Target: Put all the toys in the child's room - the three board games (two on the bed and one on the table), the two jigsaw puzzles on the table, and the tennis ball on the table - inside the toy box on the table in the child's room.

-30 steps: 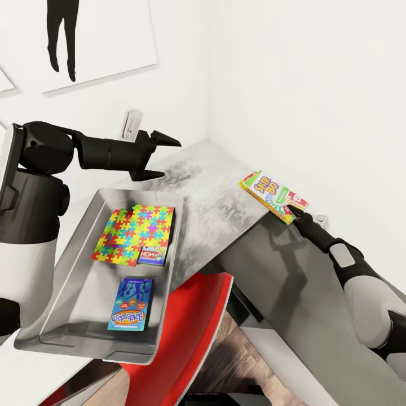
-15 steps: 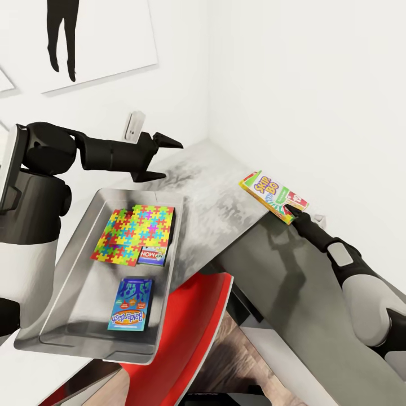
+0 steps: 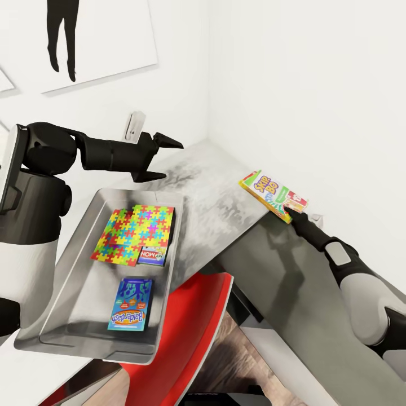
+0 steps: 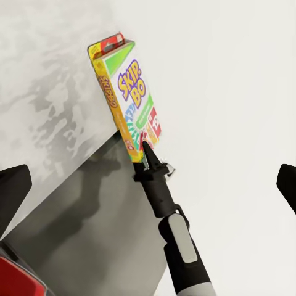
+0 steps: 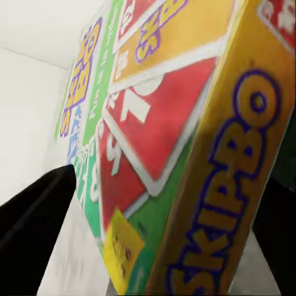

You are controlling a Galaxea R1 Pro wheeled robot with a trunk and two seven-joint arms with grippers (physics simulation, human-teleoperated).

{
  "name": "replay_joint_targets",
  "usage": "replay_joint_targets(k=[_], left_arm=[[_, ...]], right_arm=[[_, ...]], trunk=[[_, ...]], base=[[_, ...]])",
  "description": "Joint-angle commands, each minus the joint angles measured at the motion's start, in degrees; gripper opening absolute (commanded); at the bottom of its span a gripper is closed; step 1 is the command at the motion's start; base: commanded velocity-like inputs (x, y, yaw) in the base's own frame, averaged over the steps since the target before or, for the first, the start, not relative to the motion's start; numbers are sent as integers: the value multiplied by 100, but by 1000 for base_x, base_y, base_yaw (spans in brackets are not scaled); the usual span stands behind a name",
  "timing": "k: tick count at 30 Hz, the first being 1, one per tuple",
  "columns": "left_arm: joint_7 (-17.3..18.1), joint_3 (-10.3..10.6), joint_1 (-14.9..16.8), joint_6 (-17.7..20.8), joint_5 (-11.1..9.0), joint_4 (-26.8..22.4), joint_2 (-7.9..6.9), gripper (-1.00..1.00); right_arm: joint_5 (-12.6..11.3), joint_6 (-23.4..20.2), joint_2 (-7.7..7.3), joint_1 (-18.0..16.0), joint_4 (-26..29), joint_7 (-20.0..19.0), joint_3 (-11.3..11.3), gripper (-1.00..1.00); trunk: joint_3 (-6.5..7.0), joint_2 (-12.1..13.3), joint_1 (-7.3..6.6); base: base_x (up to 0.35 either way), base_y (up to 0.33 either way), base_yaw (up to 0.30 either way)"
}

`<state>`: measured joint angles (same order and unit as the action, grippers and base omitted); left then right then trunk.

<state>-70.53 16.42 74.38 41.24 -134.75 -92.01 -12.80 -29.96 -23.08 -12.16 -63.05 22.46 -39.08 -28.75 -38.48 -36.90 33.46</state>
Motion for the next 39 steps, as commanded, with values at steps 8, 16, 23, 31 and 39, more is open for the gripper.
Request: replay_joint_targets(k=[8, 16, 23, 31, 39], left_arm=[[-33, 8, 5, 39, -25, 6, -2, 100], [-32, 17, -4, 41, -25, 7, -3, 100], [-29, 19, -41, 44, -25, 8, -7, 100], [5, 18, -184, 56, -25, 3, -21, 100], [63, -56, -550, 52, -25, 27, -78, 100]], right_arm=[[-9, -52, 2, -143, -153, -19, -19, -100], [-6, -48, -33, -175, -183, -32, -17, -100], [-9, -48, -45, -180, -184, -46, -21, -100], [3, -40, -53, -150, -133, -103, -15, -100], [15, -59, -61, -119, 195, -343, 129, -100]], trunk=[[-5, -6, 2], [-5, -6, 2], [-5, -6, 2], [-5, -6, 2], [-5, -6, 2]], base=[[0, 0, 0], [0, 0, 0], [0, 0, 0], [0, 0, 0], [0, 0, 0]])
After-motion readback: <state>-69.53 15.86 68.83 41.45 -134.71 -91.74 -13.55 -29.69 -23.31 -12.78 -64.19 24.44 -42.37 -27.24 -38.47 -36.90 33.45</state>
